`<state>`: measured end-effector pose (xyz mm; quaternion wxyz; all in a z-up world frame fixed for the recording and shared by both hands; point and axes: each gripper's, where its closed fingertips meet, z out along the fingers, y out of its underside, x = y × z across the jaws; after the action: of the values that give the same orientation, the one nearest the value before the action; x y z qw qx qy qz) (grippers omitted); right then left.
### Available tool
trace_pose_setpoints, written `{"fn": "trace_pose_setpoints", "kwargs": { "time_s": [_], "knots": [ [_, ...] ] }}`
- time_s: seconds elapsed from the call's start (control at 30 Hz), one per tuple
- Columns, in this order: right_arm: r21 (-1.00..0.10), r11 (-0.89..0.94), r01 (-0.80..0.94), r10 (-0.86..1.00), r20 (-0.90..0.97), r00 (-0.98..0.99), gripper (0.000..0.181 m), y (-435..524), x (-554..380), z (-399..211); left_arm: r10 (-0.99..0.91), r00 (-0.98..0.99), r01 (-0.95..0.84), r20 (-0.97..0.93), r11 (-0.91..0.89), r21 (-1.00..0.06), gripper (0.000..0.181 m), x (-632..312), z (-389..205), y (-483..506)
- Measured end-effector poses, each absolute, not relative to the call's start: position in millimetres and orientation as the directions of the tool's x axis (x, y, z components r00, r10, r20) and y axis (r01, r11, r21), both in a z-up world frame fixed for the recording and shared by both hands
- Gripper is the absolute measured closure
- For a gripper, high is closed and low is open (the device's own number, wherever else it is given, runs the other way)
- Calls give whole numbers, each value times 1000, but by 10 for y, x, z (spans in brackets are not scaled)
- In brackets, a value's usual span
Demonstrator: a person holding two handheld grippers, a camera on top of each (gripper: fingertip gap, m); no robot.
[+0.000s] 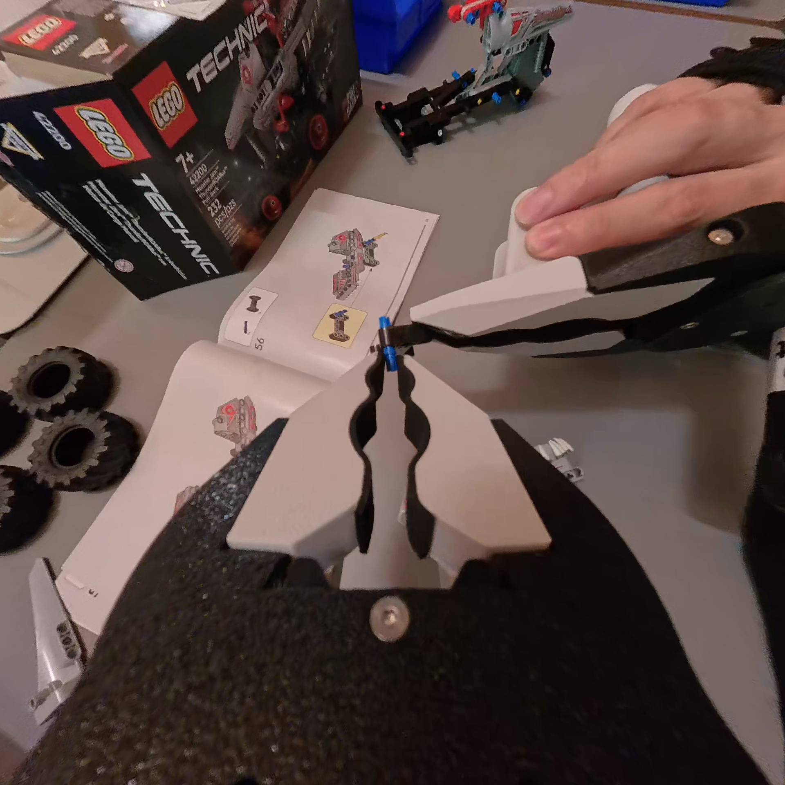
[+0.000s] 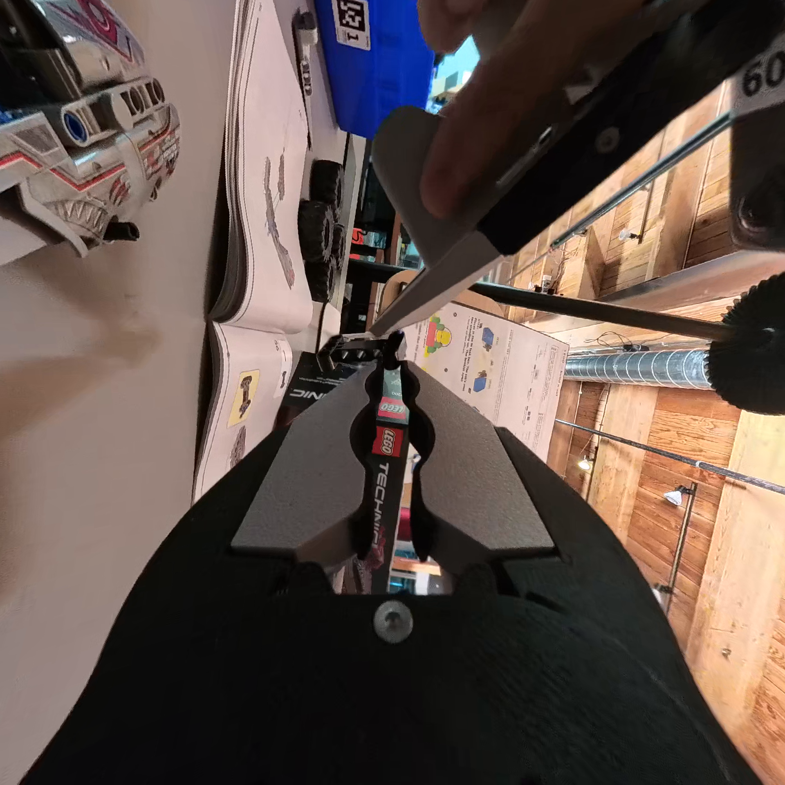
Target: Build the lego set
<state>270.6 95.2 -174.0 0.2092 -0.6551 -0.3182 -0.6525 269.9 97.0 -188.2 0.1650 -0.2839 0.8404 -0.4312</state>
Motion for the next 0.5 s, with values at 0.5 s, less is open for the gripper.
{"fn": "trace_pose_setpoints", "kwargs": {
  "time_s": [0.5],
  "knots": [
    [-809, -373, 453, -46, 504, 862, 127, 896, 2699, -1865, -454, -849, 17, -268, 484, -875, 180, 2546, -1672, 990]
  ]
}}
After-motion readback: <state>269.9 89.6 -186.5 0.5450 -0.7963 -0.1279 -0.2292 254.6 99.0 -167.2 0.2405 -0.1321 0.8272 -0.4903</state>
